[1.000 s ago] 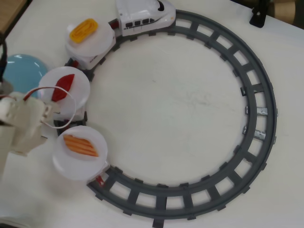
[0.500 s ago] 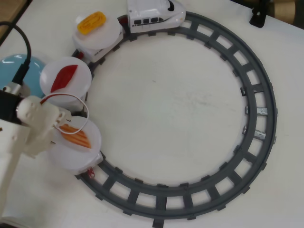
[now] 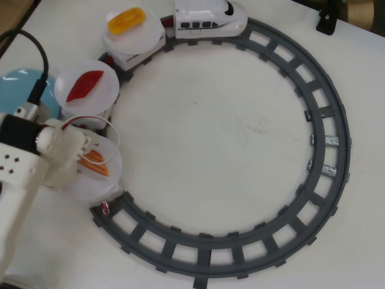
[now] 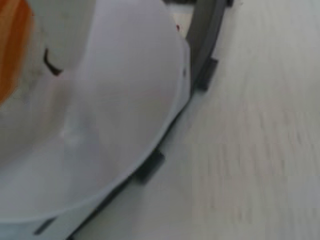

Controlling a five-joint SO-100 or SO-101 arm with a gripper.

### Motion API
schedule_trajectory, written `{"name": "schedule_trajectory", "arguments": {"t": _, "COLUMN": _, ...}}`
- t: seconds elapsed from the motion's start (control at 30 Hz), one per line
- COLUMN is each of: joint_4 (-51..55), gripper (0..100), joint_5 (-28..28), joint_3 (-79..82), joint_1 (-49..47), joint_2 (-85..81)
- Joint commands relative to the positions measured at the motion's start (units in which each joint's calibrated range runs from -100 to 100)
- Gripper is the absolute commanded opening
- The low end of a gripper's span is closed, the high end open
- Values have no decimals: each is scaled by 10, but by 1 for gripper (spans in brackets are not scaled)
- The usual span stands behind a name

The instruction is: Pick up the sushi from the Shinkansen and put it on the blue dish

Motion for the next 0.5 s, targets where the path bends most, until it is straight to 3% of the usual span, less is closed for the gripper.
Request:
{"name": "schedule_trajectory", "arguments": {"t": 0.0, "joint_4": -27, "gripper": 19, "joint_5": -4, "joint_3": -13, "joint_1": 4, "joint_2": 42}}
{"name": "schedule_trajectory", "arguments": {"t": 0.17, "joint_4": -17, "gripper": 1, "joint_5": -18, "joint_3": -115, "joint_1": 17, "joint_2": 115}}
{"name": "schedule_trajectory", "arguments": {"t": 0.47, "joint_4": 106, "gripper": 3, "joint_5": -15, "joint_3": -371, "joint_1": 1, "joint_2": 127}}
